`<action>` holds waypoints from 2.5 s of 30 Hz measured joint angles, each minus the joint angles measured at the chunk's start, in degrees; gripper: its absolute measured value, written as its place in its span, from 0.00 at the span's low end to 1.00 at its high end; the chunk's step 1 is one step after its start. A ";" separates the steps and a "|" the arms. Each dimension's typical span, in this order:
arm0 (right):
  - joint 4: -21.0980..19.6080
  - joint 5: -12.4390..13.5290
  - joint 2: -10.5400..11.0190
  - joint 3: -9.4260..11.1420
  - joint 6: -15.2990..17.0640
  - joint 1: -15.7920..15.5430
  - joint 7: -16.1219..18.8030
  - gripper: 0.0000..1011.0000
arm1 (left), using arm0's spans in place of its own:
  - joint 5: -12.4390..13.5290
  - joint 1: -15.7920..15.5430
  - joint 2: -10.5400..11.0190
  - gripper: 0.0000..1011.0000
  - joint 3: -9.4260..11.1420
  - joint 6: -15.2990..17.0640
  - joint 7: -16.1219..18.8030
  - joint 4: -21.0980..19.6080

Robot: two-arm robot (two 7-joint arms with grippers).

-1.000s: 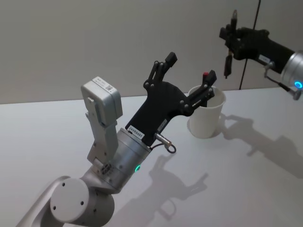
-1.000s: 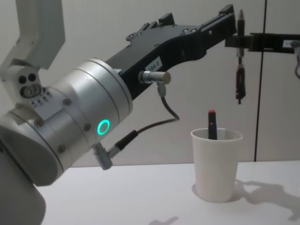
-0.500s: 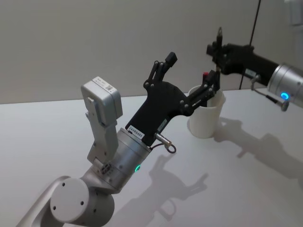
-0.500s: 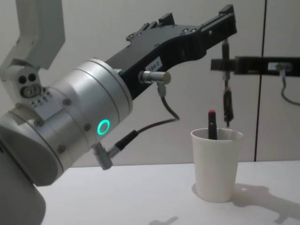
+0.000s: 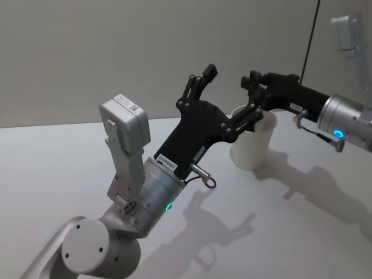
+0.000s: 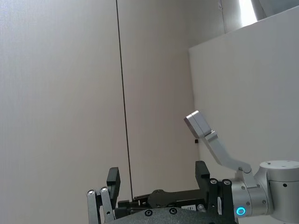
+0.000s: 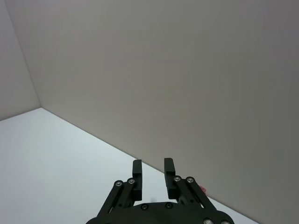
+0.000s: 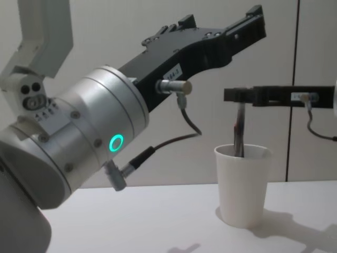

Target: Place the pen into the pen holder.

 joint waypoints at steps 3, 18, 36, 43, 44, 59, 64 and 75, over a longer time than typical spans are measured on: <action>0.02 -0.07 -0.03 -0.15 0.04 -0.14 0.02 0.32 | 0.00 0.00 0.00 0.99 0.00 0.00 0.00 0.00; 0.12 -0.22 -0.13 -0.57 0.18 -0.49 0.11 0.79 | 0.00 0.00 0.00 0.99 0.00 0.00 0.00 0.00; -4.08 -0.05 1.50 0.44 0.50 -1.16 -0.85 0.99 | 0.00 0.00 0.00 0.99 0.00 0.00 0.00 0.00; -10.61 0.88 4.95 2.62 1.43 -3.09 -3.85 0.99 | 0.00 0.00 0.00 0.99 0.00 0.00 0.00 0.00; -12.33 1.22 6.08 3.29 1.67 -3.82 -4.67 0.99 | 0.00 0.00 0.00 0.99 0.00 0.00 0.00 0.00; -26.09 6.92 18.61 11.21 2.72 -13.01 -14.77 0.99 | 0.62 -0.31 0.53 0.99 -0.03 1.13 0.81 0.37; -25.96 6.72 18.15 11.10 2.62 -13.15 -14.91 0.99 | 2.17 -1.08 1.78 0.99 -0.02 4.01 3.17 1.30; -25.05 2.50 13.78 10.31 -0.58 -17.13 -17.60 0.99 | 6.61 -3.28 5.29 0.99 -0.14 12.08 9.73 3.93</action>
